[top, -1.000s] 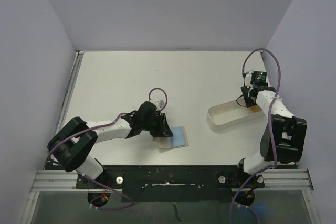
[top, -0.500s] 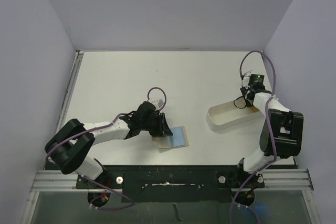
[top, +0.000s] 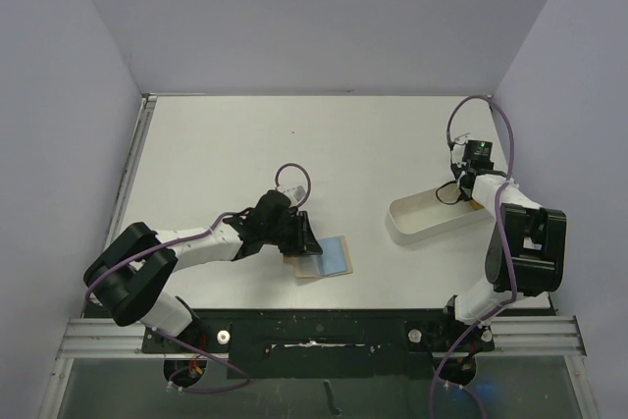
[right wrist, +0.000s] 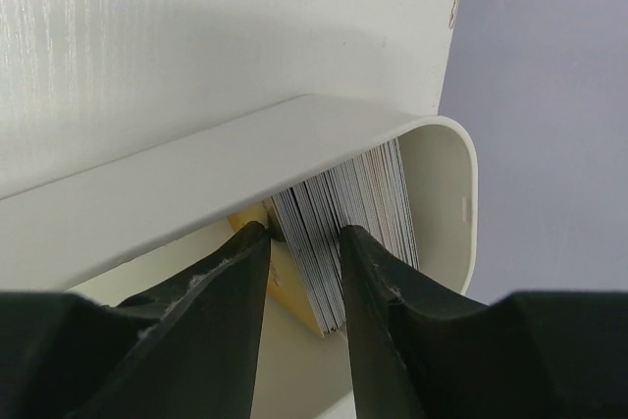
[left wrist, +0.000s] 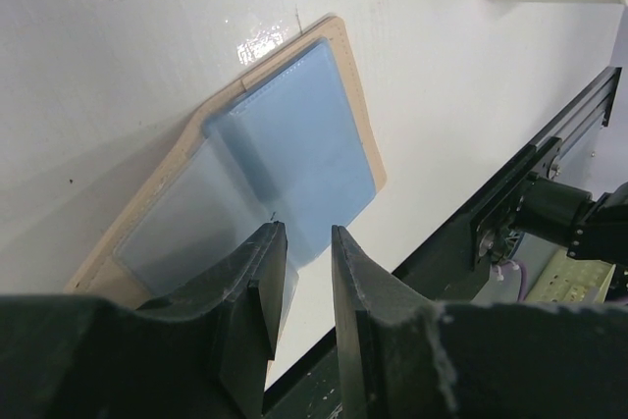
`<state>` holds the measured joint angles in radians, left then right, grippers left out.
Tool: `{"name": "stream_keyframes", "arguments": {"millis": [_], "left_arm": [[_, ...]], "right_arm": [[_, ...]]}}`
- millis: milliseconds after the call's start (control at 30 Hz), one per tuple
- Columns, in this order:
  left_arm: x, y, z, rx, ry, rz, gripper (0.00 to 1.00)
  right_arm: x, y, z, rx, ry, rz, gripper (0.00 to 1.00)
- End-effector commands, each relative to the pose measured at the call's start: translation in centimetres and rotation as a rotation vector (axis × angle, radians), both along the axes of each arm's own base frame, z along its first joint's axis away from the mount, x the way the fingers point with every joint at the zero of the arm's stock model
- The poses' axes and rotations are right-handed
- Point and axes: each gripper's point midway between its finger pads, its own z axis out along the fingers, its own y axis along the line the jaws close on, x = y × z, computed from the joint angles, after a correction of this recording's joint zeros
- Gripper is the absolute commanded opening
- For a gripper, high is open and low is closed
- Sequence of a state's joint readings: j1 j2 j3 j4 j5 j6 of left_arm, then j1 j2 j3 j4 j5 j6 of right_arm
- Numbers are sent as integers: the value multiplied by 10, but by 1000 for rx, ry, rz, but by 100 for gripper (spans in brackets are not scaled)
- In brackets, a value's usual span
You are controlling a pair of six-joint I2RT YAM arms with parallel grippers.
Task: Put the credit cards into the card holder
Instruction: Pick up the credit card from the storage box.
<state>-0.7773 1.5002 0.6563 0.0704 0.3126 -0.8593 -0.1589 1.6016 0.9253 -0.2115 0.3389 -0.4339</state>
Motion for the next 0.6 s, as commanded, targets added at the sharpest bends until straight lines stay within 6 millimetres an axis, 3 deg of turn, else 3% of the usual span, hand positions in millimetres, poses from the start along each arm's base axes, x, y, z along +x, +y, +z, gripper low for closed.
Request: {"name": "stream_keyframes", "arguments": {"millis": [0,567], "left_arm": [[2,0,4,-16,-39,-1,25],[1,1,4,-22,-37,5,25]], "right_arm": [[15,-10,27,-40,-79,-24,33],[16,-20,50,-88,-98,-48,26]]}}
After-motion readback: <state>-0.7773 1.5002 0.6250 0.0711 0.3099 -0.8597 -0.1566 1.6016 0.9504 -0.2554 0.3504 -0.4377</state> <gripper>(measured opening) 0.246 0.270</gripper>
